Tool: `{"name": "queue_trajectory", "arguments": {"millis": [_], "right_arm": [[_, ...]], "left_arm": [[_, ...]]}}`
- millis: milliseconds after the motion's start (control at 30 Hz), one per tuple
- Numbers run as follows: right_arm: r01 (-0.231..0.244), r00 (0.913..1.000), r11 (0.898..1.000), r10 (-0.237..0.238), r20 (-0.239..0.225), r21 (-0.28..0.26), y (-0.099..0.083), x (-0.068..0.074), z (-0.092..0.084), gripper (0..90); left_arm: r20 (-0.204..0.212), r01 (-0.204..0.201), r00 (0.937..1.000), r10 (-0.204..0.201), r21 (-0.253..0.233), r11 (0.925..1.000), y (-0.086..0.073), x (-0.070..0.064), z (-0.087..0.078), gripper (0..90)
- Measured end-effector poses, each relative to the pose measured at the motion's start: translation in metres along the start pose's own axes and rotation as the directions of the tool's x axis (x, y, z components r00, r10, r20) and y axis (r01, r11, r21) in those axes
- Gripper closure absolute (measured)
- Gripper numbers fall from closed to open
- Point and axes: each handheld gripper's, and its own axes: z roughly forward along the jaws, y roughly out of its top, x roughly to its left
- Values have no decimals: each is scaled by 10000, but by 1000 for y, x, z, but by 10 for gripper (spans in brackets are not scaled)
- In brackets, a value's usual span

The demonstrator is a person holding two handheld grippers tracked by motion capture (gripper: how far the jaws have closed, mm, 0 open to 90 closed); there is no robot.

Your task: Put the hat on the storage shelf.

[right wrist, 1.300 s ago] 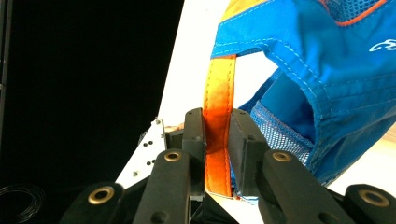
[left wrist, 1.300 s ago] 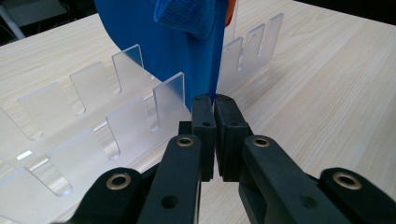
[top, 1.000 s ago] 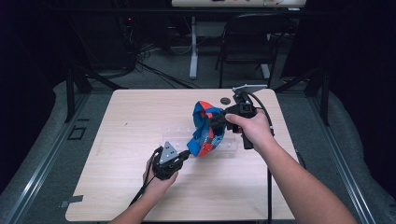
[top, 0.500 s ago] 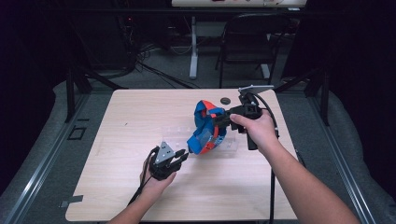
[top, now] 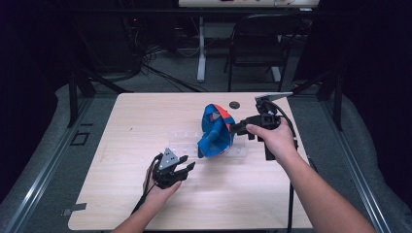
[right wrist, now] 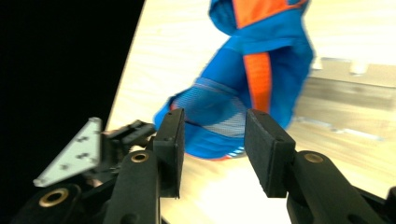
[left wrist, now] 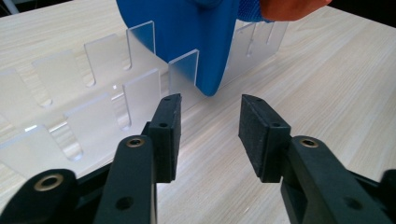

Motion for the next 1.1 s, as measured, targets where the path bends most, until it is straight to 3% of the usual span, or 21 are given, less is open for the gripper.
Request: {"name": "queue_trajectory", "arguments": {"millis": [100,267,367,567,767,933,1033,1100], "right_arm": [[344,9987,9993,-339,388,-132,-4,-3,-1,568],[400,9980,9988,-386,501,-270,-12,-8,0,541],[687,9958,9972,-667,633,-302,-19,-11,2,521],[1485,9774,9886,-1427,1560,-257,-37,-20,10,509],[1647,9714,9860,-1573,1781,-275,-57,-36,17,491],[2104,9519,9761,-1918,2391,-546,-77,-46,21,496],[2636,9305,9620,-2343,2816,-706,-93,-50,25,502],[2749,9265,9583,-2422,2881,-785,-102,-54,26,509]], "left_arm": [[-35,24,10000,-24,49,10000,-1,2,-1,576],[36,170,9998,-172,312,9994,-3,5,0,535],[40,225,9997,-227,374,9990,-4,6,0,529],[-28,376,9993,-375,581,9976,-7,9,0,536],[-134,445,9990,-437,602,9972,-8,10,0,517],[-144,463,9989,-456,517,9976,-9,10,1,497],[-112,448,9990,-442,516,9977,-9,9,2,495],[-10,434,9991,-434,520,9977,-9,8,2,494]]}}
